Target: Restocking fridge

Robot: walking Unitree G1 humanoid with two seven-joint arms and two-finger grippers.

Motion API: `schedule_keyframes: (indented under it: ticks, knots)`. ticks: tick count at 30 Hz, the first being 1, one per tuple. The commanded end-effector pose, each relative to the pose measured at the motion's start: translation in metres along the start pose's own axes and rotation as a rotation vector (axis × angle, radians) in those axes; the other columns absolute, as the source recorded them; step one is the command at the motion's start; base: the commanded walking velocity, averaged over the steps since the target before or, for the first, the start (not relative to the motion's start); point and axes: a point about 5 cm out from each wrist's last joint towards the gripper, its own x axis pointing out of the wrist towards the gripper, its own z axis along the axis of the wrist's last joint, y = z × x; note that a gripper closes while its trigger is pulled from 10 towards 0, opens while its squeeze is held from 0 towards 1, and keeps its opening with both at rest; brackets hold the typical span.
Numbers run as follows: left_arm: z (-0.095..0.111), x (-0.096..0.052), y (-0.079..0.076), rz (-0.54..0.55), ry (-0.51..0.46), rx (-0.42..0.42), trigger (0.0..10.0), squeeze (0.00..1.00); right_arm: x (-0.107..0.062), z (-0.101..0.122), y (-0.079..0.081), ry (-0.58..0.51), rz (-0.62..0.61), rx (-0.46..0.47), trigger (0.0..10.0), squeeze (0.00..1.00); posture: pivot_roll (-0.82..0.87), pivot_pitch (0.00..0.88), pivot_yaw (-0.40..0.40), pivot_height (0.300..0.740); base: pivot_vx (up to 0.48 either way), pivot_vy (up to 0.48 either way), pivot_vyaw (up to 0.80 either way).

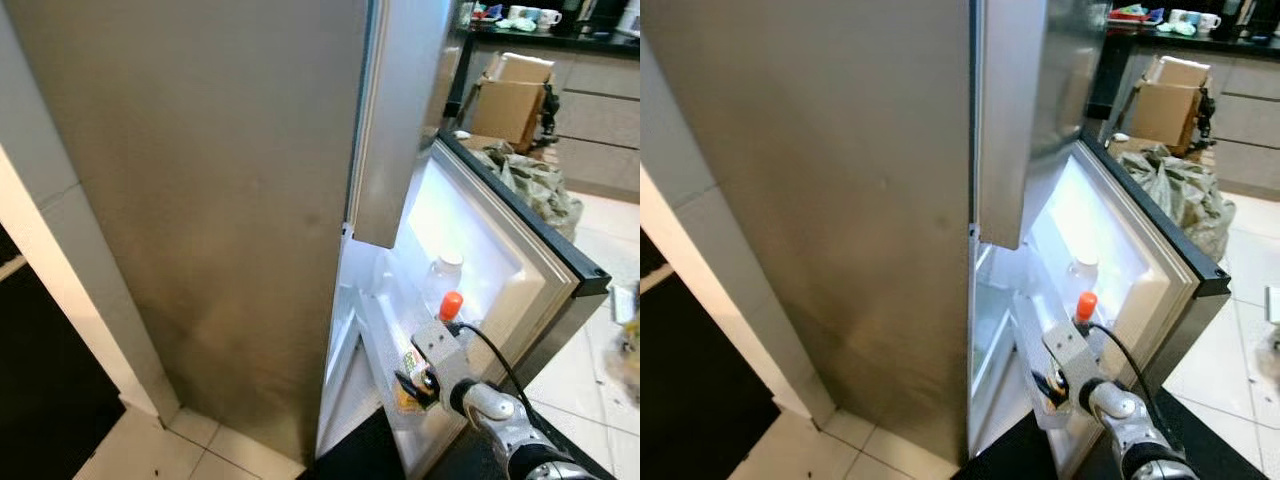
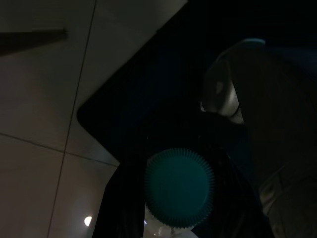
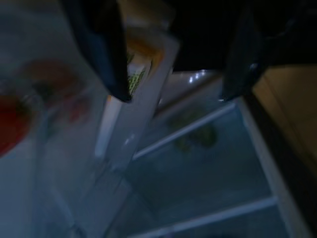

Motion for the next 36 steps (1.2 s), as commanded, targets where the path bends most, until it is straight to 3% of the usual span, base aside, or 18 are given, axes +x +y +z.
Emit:
schedule_keyframes:
  ticks: [1, 5, 10, 11, 14, 18, 20, 21, 23, 25, 31, 33, 35, 36]
  knots:
    - [-0.005, 0.001, -0.008, -0.03, 0.018, 0.007, 10.0, 0.0, -0.002, 0.002, -0.007, -0.021, -0.02, 0.012, 0.0, 0.0, -0.07, 0.0, -0.034, 0.74, 0.0, 0.0, 0.0]
    - [-0.005, 0.001, -0.007, -0.031, 0.018, 0.008, 10.0, 0.0, -0.001, 0.017, -0.019, -0.072, -0.036, -0.011, 0.0, 0.0, -0.07, 0.0, -0.033, 0.74, 0.0, 0.0, 0.0]
    - [-0.004, 0.001, -0.008, -0.033, 0.015, 0.007, 10.0, 0.0, -0.003, 0.013, -0.032, 0.005, -0.118, -0.065, 0.5, 0.0, -0.07, 0.0, -0.035, 0.74, 0.0, 0.0, 0.0]
    - [-0.004, 0.001, -0.009, -0.035, 0.013, 0.004, 10.0, 0.0, -0.008, 0.006, -0.042, 0.068, -0.197, -0.085, 10.0, 0.0, -0.07, 0.0, -0.036, 0.74, 0.0, 0.0, 0.0]
    - [-0.004, 0.001, -0.009, -0.035, 0.013, 0.004, 10.0, 0.0, -0.008, 0.006, -0.042, 0.068, -0.197, -0.085, 10.0, 0.0, -0.07, 0.0, -0.036, 0.74, 0.0, 0.0, 0.0]
    - [-0.004, 0.001, -0.009, -0.036, 0.012, 0.002, 10.0, 0.0, -0.015, -0.001, -0.054, 0.122, -0.283, -0.094, 10.0, 0.0, -0.07, 0.0, -0.036, 0.74, 0.0, 0.0, 0.0]
    - [-0.005, 0.001, -0.009, -0.037, 0.012, 0.0, 10.0, 0.0, -0.03, -0.01, -0.076, 0.194, -0.42, -0.114, 10.0, 0.0, -0.07, 0.0, -0.036, 0.74, 0.0, 0.0, 0.0]
    - [-0.005, 0.001, -0.009, -0.037, 0.012, 0.0, 10.0, 0.0, -0.03, -0.01, -0.076, 0.194, -0.42, -0.114, 10.0, 0.0, -0.07, 0.0, -0.036, 0.74, 0.0, 0.0, 0.0]
    - [-0.005, 0.001, -0.009, -0.036, 0.011, -0.002, 10.0, 0.0, -0.042, -0.015, -0.091, 0.243, -0.512, -0.129, 10.0, 0.0, -0.07, 0.0, -0.036, 0.74, 0.0, 0.0, 0.0]
    - [-0.005, 0.001, -0.009, -0.036, 0.011, -0.002, 10.0, 0.0, -0.042, -0.015, -0.091, 0.243, -0.512, -0.129, 10.0, 0.0, -0.07, 0.0, -0.036, 0.74, 0.0, 0.0, 0.0]
    - [-0.003, 0.001, -0.009, -0.039, 0.002, -0.003, 10.0, 0.0, -0.074, -0.031, -0.119, 0.361, -0.717, -0.145, 10.0, 0.0, -0.07, 0.0, -0.036, 0.74, 0.0, 0.0, 0.0]
    - [-0.003, 0.001, -0.009, -0.039, 0.002, -0.003, 10.0, 0.0, -0.074, -0.031, -0.119, 0.361, -0.717, -0.145, 10.0, 0.0, -0.07, 0.0, -0.036, 0.74, 0.0, 0.0, 0.0]
    - [-0.003, 0.001, -0.009, -0.038, 0.002, -0.004, 10.0, 0.0, -0.089, -0.035, -0.132, 0.399, -0.804, -0.165, 10.0, 0.0, -0.07, 0.0, -0.036, 0.74, 0.0, 0.0, 0.0]
    - [-0.003, 0.001, -0.009, -0.038, 0.002, -0.004, 10.0, 0.0, -0.089, -0.035, -0.132, 0.399, -0.804, -0.165, 10.0, 0.0, -0.07, 0.0, -0.036, 0.74, 0.0, 0.0, 0.0]
